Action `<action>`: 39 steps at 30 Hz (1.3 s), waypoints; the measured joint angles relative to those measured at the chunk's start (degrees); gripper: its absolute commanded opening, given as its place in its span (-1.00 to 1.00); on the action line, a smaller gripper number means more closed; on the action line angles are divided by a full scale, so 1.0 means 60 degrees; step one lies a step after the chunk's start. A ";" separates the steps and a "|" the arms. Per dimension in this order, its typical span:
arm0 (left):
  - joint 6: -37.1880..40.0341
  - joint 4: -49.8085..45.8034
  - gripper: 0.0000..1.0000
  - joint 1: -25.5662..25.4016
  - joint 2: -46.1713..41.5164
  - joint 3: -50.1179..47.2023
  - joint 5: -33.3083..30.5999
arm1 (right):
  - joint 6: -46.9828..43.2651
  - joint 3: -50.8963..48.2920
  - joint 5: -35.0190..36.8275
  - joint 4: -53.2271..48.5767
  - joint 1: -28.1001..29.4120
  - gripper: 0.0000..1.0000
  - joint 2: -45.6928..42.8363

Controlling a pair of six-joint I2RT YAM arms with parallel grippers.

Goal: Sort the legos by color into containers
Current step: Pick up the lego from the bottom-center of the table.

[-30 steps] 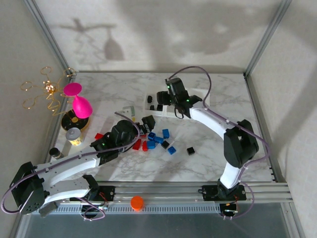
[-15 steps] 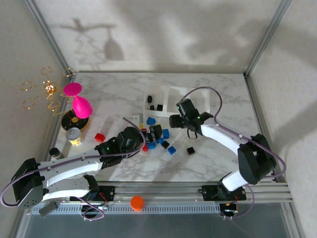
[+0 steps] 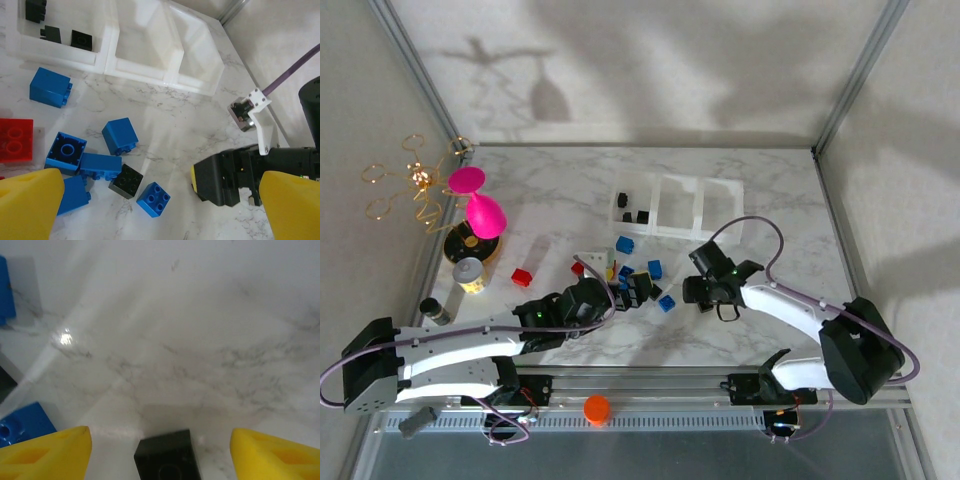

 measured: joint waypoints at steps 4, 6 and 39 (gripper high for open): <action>-0.0015 0.0007 0.99 0.0000 0.0022 0.0000 -0.0178 | 0.0211 -0.0215 -0.0160 -0.0025 0.0244 0.31 0.0018; -0.0015 0.0007 0.99 -0.0004 0.0047 0.0000 -0.0255 | 0.0324 -0.0215 -0.0200 -0.0015 0.0408 0.25 0.0117; 0.0321 -0.0284 0.99 0.0168 -0.0474 0.0361 -0.1188 | -0.0576 0.2280 0.0437 0.0415 0.0630 -0.40 0.0466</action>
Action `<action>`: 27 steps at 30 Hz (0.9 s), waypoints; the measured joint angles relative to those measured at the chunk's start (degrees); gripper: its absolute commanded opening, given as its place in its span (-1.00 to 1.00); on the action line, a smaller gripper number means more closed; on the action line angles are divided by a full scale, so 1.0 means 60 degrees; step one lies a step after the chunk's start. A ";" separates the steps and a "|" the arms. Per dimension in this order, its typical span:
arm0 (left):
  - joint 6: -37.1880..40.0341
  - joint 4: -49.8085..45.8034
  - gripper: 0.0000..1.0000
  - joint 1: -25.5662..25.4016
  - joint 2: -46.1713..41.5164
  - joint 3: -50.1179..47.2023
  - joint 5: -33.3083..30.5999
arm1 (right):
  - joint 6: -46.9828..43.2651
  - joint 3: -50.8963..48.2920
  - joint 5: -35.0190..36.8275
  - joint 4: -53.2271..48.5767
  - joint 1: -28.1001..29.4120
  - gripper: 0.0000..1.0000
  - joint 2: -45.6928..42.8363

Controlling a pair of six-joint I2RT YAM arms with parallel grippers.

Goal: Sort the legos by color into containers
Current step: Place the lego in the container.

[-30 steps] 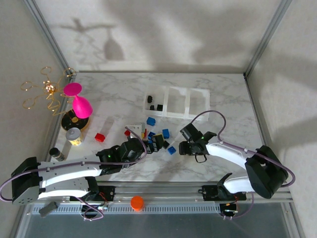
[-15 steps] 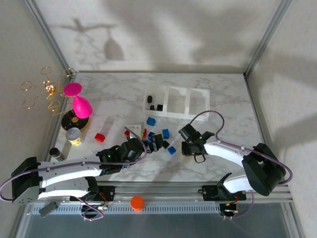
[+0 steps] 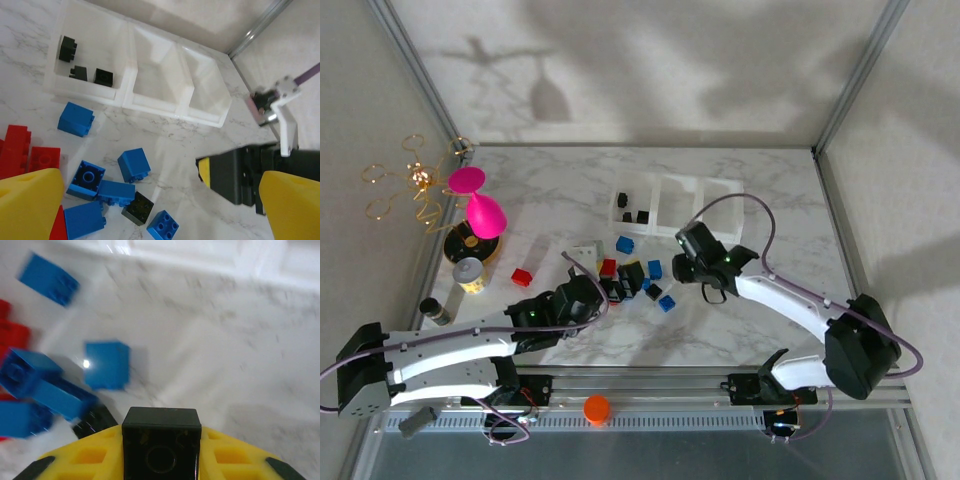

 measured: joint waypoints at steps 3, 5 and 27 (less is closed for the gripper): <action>0.0073 -0.0146 0.99 0.0226 -0.0029 0.0208 -0.0069 | -0.0361 0.0951 0.0106 0.0517 0.0000 -0.38 0.0718; 0.0106 -0.0251 0.99 0.0393 -0.0109 0.0237 -0.0080 | -0.0616 0.1592 0.0157 0.0914 -0.0004 -0.38 0.1355; 0.0182 -0.0776 0.99 0.2000 -0.0095 0.0379 0.0270 | -0.2233 0.7726 0.1610 0.1770 -0.0809 0.10 0.7577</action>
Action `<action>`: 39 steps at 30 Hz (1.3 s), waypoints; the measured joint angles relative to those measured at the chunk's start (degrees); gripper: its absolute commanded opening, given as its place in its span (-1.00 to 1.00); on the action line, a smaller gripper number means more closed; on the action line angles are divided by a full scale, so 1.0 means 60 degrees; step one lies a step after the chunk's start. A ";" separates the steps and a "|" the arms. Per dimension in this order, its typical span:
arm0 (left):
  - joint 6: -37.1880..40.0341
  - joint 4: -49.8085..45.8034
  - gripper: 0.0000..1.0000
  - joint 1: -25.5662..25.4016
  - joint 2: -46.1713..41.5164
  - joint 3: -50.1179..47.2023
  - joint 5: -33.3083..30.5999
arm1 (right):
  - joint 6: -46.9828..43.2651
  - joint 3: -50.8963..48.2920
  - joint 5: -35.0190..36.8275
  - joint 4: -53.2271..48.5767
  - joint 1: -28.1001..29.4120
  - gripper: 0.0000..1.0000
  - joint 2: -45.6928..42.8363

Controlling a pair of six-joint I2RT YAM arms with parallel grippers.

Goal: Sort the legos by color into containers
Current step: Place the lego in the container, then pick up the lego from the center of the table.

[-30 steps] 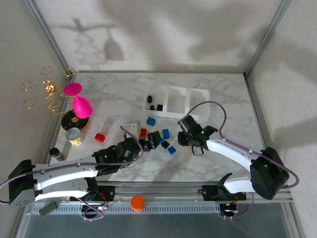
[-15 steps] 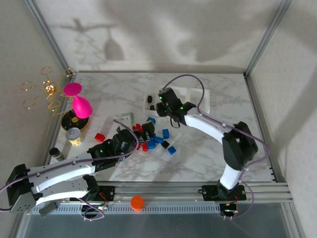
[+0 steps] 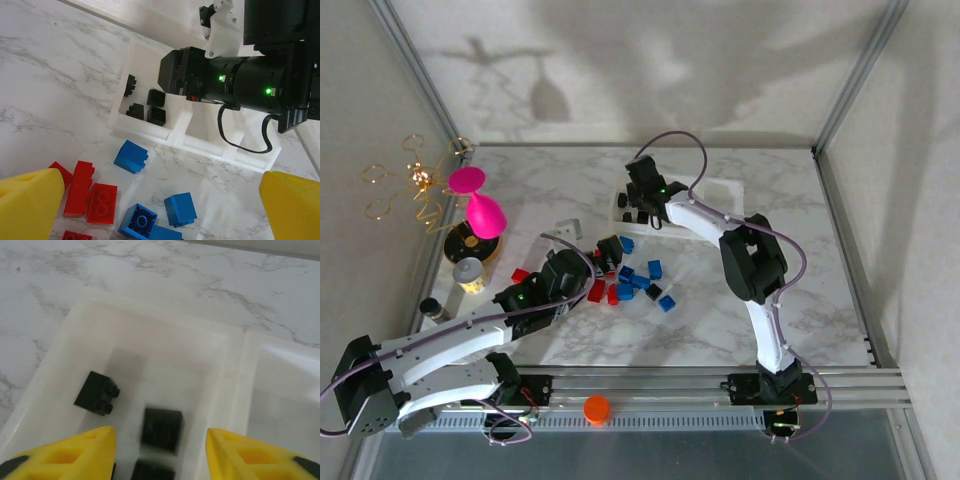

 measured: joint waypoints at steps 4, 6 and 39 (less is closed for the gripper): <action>0.0033 0.0062 0.99 0.0036 0.0044 0.0004 0.0080 | -0.0146 -0.0044 -0.0066 0.0044 -0.0018 0.15 -0.0215; 0.0033 0.0073 0.99 0.0036 0.0044 0.0004 0.0113 | -0.0157 -0.0244 -0.0219 0.0055 0.0000 0.18 -0.0554; -0.0954 -0.0219 0.99 -0.0670 -0.0514 -0.0947 0.1224 | 0.0353 -0.7515 -0.2641 -0.0641 0.1581 0.26 -0.6604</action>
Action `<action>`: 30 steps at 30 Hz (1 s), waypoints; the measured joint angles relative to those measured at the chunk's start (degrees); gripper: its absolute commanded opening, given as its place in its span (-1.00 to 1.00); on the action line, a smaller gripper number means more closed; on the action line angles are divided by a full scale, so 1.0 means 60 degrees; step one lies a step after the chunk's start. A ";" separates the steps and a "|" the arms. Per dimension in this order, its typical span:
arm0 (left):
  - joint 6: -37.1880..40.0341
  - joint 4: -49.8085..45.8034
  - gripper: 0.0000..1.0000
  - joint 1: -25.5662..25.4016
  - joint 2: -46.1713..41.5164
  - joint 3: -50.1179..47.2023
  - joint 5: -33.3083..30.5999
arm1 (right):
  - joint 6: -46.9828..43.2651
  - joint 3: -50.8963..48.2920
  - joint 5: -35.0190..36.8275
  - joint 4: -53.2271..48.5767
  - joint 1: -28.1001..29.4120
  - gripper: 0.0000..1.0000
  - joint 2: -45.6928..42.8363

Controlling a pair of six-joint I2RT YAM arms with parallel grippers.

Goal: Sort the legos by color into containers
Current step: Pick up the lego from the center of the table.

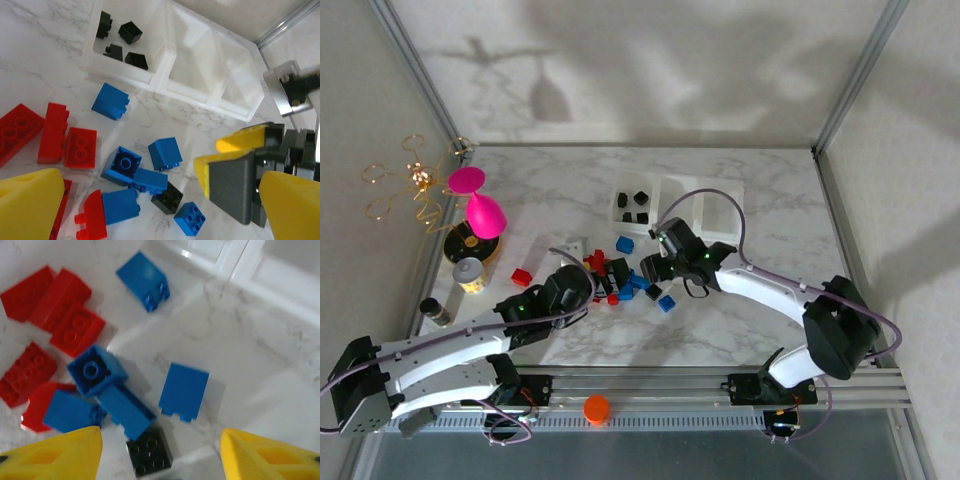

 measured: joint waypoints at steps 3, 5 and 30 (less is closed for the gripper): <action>-0.0222 0.0004 0.99 -0.0011 -0.0291 -0.0189 -0.0004 | 0.0058 -0.0368 -0.0142 -0.0098 0.0219 0.24 -0.0193; -0.0372 -0.0055 0.99 -0.0015 -0.0397 -0.0277 -0.0007 | 0.0084 -0.0554 -0.0175 -0.0146 0.0335 0.23 -0.0197; -0.0918 -0.0718 0.99 -0.0058 -0.0714 -0.0561 -0.0401 | -0.0466 0.0004 0.0426 -0.0237 0.0834 0.08 0.2135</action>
